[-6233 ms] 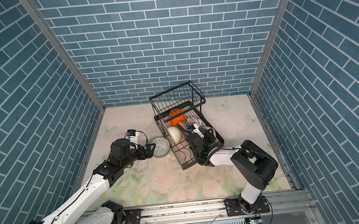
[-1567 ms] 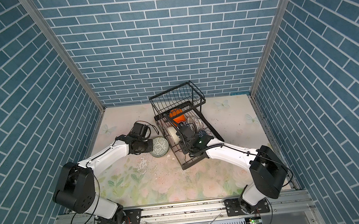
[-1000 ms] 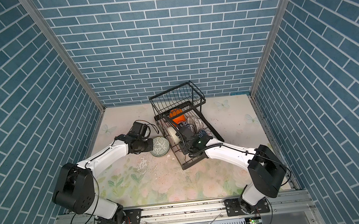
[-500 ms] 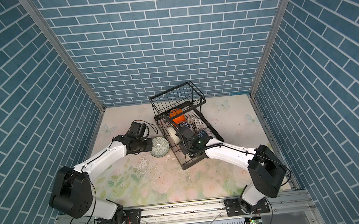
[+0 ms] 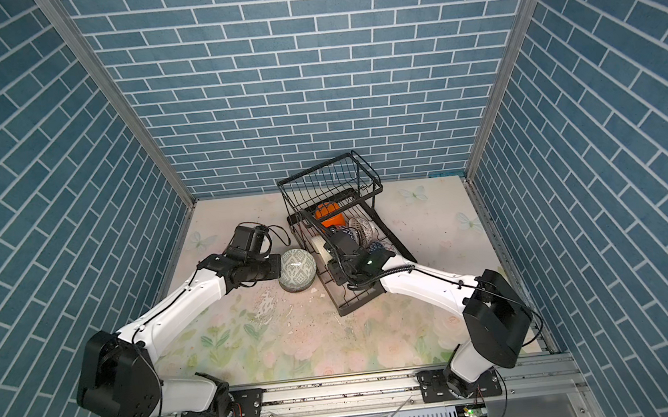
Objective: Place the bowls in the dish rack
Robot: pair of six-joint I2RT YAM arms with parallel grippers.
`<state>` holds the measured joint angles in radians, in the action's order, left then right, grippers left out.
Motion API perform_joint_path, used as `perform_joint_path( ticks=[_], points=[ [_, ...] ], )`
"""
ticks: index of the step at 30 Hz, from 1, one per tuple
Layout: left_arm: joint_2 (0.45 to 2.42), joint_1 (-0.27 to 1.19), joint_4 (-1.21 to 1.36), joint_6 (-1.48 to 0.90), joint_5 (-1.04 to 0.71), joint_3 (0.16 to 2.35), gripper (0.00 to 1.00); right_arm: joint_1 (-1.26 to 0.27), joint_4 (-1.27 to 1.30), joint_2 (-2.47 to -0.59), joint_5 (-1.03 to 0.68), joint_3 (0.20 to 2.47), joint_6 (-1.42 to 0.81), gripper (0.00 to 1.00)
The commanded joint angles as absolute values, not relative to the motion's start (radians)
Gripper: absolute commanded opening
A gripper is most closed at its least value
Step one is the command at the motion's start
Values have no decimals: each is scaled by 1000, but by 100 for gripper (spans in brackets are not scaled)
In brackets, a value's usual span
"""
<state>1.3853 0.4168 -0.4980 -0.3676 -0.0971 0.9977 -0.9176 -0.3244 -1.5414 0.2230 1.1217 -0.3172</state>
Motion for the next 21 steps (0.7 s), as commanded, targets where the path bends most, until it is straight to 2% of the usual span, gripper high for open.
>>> perform_joint_path(
  ticks=[1,21],
  points=[
    [1343,416,-474,-381,-137,980,0,-930,-325,-1563,186,1192,-326,43],
    [1241,460,-443,-432,-161,917,0,-968,-313,-1684,86,1325,-339,40]
  ],
)
